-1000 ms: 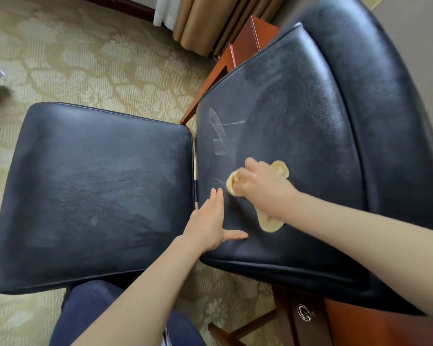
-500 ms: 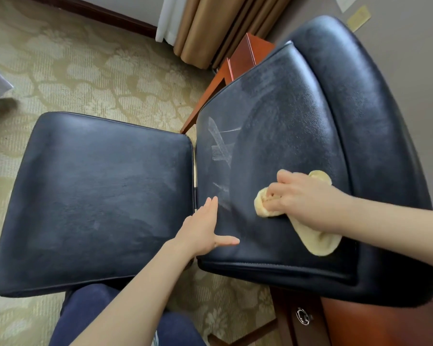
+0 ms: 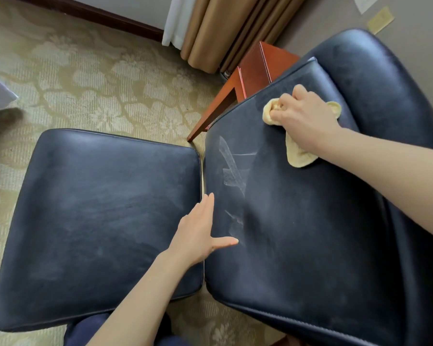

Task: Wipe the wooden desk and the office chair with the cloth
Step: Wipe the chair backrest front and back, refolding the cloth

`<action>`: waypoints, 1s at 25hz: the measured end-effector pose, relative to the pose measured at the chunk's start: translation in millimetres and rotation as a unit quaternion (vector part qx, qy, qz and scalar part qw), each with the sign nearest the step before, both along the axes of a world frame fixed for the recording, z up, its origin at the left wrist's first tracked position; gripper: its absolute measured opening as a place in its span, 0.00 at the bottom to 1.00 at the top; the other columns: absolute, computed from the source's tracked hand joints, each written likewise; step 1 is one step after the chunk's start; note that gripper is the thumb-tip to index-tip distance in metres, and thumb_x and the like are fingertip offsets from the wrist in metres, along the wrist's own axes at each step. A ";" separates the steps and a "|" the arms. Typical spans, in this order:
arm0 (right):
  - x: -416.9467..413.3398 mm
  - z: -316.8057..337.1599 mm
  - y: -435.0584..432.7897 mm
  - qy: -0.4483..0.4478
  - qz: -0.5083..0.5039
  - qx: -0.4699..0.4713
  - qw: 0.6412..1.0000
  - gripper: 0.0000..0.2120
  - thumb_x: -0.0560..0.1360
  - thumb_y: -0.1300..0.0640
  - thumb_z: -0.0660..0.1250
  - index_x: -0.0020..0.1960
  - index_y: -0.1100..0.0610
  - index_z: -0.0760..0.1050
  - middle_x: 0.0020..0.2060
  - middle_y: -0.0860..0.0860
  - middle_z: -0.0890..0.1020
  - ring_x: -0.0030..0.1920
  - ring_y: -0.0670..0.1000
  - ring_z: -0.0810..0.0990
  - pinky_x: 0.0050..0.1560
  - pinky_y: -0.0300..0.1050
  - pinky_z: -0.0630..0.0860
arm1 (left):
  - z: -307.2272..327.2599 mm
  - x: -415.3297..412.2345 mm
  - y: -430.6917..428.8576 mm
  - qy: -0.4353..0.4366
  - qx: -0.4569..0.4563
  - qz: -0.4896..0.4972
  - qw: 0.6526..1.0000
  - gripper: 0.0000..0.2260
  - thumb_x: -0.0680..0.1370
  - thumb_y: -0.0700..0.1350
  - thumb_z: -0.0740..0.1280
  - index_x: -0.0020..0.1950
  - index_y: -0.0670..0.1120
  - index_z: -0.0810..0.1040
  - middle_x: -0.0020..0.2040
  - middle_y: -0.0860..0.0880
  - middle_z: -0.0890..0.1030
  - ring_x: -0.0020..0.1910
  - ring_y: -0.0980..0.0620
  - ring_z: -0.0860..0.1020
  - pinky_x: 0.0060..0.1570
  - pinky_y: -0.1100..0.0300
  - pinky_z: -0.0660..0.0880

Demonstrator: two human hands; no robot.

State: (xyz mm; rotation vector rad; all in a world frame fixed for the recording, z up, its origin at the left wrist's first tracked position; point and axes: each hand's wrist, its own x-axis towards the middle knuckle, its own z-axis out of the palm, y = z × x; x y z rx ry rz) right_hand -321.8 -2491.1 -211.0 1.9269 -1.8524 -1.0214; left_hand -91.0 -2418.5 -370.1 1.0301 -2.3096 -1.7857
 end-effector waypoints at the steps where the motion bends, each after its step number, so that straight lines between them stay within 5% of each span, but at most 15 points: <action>1: -3.4 -6.0 -11.5 -0.005 0.006 -0.022 1.000 0.12 0.78 0.68 0.53 0.56 0.63 0.73 0.51 0.59 0.72 0.55 0.58 0.67 0.41 0.47 0.57 | -3.8 -1.4 -5.6 0.004 0.009 0.001 1.000 0.50 0.69 0.61 0.71 0.78 0.49 0.41 0.78 0.52 0.45 0.77 0.52 0.48 0.74 0.53 0.53; 10: 6.5 -60.5 -51.2 -0.017 0.000 -0.039 0.999 0.12 0.78 0.67 0.56 0.57 0.65 0.74 0.52 0.60 0.73 0.56 0.60 0.67 0.44 0.48 0.59 | -15.7 -12.5 -24.4 0.010 0.038 -0.005 0.999 0.54 0.65 0.62 0.75 0.78 0.51 0.42 0.78 0.52 0.45 0.77 0.53 0.45 0.75 0.49 0.51; 18: 64.8 -113.9 37.1 -0.013 0.066 0.186 0.980 0.12 0.78 0.58 0.59 0.60 0.53 0.74 0.55 0.51 0.74 0.57 0.54 0.68 0.46 0.45 0.63 | -5.1 12.6 -2.2 -0.051 0.002 -0.045 0.998 0.56 0.65 0.62 0.74 0.78 0.47 0.39 0.78 0.51 0.40 0.77 0.51 0.42 0.74 0.46 0.50; 22: 82.5 -100.7 93.4 -0.057 0.089 0.244 0.964 0.20 0.78 0.42 0.55 0.62 0.53 0.73 0.59 0.50 0.73 0.58 0.54 0.65 0.50 0.47 0.62 | 0.0 19.7 13.2 -0.068 -0.004 -0.059 0.996 0.56 0.65 0.62 0.73 0.78 0.46 0.39 0.78 0.50 0.40 0.77 0.50 0.42 0.74 0.46 0.50; 25: 87.9 -80.3 121.7 -0.066 0.107 0.278 0.952 0.15 0.80 0.45 0.55 0.60 0.50 0.73 0.58 0.49 0.72 0.57 0.54 0.65 0.46 0.47 0.58 | 6.0 20.0 24.5 -0.067 -0.001 -0.064 0.996 0.56 0.66 0.62 0.74 0.78 0.46 0.39 0.78 0.50 0.41 0.77 0.51 0.42 0.74 0.46 0.50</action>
